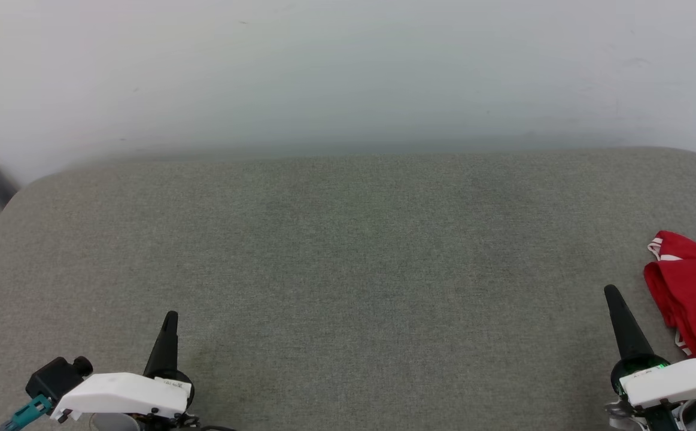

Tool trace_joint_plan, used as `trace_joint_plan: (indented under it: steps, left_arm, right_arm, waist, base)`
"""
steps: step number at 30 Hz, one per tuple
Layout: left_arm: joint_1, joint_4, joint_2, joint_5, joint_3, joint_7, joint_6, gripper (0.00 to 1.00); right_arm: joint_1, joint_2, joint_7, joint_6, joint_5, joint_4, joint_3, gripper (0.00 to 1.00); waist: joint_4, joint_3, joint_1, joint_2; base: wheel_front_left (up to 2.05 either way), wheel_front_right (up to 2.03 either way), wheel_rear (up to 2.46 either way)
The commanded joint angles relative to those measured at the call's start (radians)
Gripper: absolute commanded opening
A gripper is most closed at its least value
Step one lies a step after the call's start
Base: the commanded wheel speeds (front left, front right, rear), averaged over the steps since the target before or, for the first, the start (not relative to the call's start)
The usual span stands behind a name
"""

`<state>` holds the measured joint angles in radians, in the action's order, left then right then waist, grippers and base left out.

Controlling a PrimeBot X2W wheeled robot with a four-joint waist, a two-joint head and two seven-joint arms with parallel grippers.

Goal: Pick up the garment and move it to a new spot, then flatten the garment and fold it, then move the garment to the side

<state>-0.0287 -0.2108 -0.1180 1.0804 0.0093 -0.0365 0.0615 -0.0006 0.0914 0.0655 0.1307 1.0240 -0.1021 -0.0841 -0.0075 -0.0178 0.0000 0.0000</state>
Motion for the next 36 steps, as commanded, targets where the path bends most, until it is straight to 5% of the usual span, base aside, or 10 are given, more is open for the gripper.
trace_joint_plan:
  steps: [1,36]
  left_arm:
    - [-0.028,0.007,-0.002,0.018,0.008,0.006,0.004,0.00]
    - [-0.064,-0.018,0.041,0.319,0.067,0.093,0.045,0.00]
  right_arm:
    - [-0.029,-0.001,0.003,0.000,0.022,0.003,-0.003,0.00]
    - [-0.079,-0.025,0.031,0.000,0.355,-0.083,-0.020,0.00]
  waist:
    - [0.000,0.000,0.0000,0.0000]
    - [0.004,0.011,0.0000,0.0000]
  base:
    - [0.00,0.00,0.00]
    - [0.00,0.00,0.00]
